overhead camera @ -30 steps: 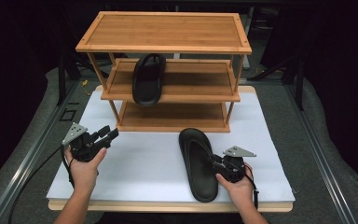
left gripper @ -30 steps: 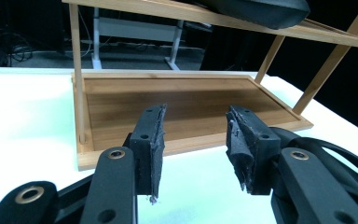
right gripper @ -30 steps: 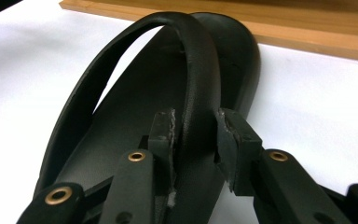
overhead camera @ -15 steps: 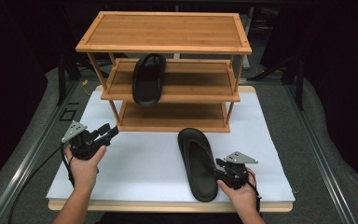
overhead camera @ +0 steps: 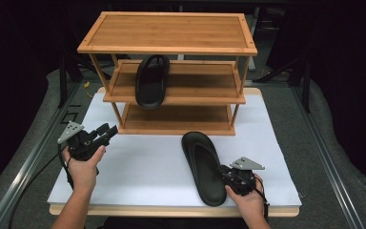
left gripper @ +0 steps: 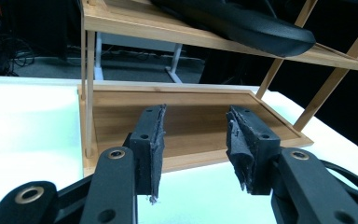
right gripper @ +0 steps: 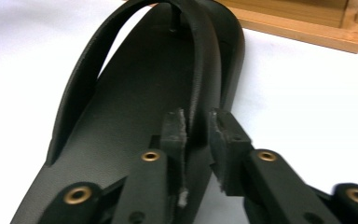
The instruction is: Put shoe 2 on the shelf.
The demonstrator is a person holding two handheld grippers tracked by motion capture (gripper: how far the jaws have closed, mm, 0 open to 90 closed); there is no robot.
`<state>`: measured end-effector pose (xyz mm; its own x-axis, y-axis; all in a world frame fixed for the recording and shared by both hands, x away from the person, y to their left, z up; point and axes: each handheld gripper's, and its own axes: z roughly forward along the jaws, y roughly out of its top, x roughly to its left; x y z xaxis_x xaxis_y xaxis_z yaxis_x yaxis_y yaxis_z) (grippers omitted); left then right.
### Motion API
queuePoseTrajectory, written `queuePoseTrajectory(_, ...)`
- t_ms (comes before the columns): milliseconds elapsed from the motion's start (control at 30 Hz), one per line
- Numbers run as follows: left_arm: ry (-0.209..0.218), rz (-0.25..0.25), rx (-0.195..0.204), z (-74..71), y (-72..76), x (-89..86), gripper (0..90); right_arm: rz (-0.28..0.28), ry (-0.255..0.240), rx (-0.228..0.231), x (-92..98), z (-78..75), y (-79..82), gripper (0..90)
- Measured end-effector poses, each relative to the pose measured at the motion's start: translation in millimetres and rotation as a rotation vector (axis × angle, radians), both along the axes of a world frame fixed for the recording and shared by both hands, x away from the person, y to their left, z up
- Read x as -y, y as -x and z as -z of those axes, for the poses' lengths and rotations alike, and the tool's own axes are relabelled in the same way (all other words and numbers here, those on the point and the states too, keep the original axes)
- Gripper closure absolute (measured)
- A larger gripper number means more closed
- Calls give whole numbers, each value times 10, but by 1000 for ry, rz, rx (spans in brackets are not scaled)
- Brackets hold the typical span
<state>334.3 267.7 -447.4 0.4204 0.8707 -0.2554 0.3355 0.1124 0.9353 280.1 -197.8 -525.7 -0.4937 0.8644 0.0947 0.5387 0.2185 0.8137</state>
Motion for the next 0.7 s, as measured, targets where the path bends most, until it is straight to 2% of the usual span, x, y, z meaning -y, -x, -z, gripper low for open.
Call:
queuePoseTrajectory(33, 2, 0, 0, 1, -2, -4, 565, 0, 18, 8, -19, 11, -8, 736)
queuePoseTrajectory(133, 2, 0, 2, -2, -2, -7, 565, 22, 32, -2, -34, 30, -25, 720)
queuePoseTrajectory(333, 6, -6, -2, 1, -3, -21, 565, 27, 6, -21, -15, 31, -59, 747)
queuePoseTrajectory(700, 5, -14, -10, 16, -4, -50, 565, 38, 41, 13, -24, 22, -73, 812)
